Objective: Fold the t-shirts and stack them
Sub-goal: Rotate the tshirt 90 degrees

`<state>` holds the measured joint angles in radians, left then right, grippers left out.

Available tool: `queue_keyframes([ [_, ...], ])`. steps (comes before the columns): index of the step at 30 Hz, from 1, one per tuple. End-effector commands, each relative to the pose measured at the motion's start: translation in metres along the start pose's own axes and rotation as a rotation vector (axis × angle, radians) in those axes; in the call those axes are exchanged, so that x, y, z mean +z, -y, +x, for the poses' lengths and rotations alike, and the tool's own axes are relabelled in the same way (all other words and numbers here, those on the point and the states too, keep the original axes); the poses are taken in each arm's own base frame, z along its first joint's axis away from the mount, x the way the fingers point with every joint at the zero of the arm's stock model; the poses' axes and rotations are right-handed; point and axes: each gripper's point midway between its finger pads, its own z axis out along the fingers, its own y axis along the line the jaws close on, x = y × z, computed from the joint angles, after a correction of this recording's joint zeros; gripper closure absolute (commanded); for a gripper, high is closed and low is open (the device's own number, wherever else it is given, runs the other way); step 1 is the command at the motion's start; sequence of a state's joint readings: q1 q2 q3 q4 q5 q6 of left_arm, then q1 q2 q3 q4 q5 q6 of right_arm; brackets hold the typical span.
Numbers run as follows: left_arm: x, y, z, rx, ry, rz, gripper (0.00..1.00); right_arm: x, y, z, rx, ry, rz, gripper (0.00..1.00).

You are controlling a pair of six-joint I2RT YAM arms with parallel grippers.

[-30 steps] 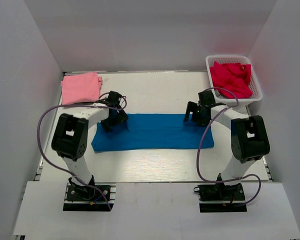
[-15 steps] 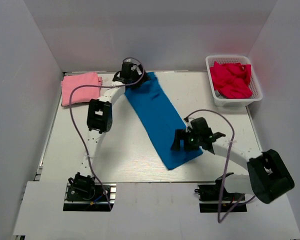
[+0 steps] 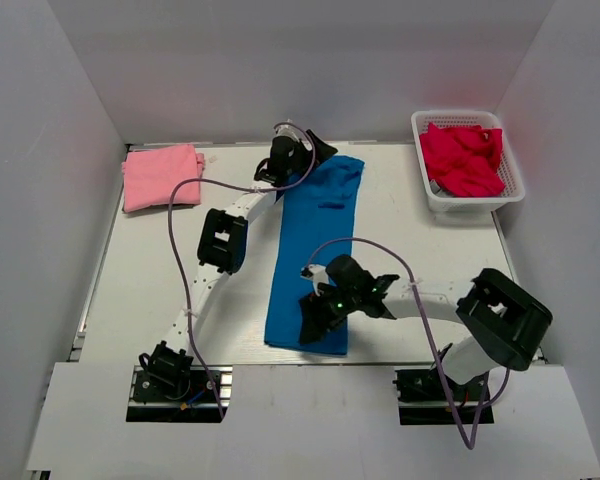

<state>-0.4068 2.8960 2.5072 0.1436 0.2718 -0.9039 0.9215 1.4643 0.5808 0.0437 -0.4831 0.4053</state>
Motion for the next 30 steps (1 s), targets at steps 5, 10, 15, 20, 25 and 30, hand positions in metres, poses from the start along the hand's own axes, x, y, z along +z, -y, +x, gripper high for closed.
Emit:
queue_keyframes([
  [5,-0.012,-0.096,-0.039,0.024,0.130,-0.274,0.00,0.004,0.006,0.056,-0.013,-0.250,0.124,0.10],
  [10,-0.022,-0.047,-0.082,0.120,0.169,-0.211,0.00,-0.017,-0.025,0.018,-0.083,-0.086,0.097,0.10],
  [15,-0.058,0.059,-0.159,0.263,0.296,-0.101,0.00,-0.047,-0.034,-0.011,-0.093,0.072,0.190,0.10],
  [20,-0.100,0.146,-0.191,0.452,0.324,-0.048,0.00,-0.069,-0.027,-0.039,-0.014,0.300,0.265,0.10],
  [25,-0.161,0.176,-0.158,0.496,0.151,-0.046,0.00,-0.094,0.002,-0.056,0.123,0.465,0.453,0.10],
  [30,-0.258,0.184,-0.104,0.482,0.071,-0.079,0.00,-0.109,0.027,-0.062,0.153,0.589,0.555,0.10],
])
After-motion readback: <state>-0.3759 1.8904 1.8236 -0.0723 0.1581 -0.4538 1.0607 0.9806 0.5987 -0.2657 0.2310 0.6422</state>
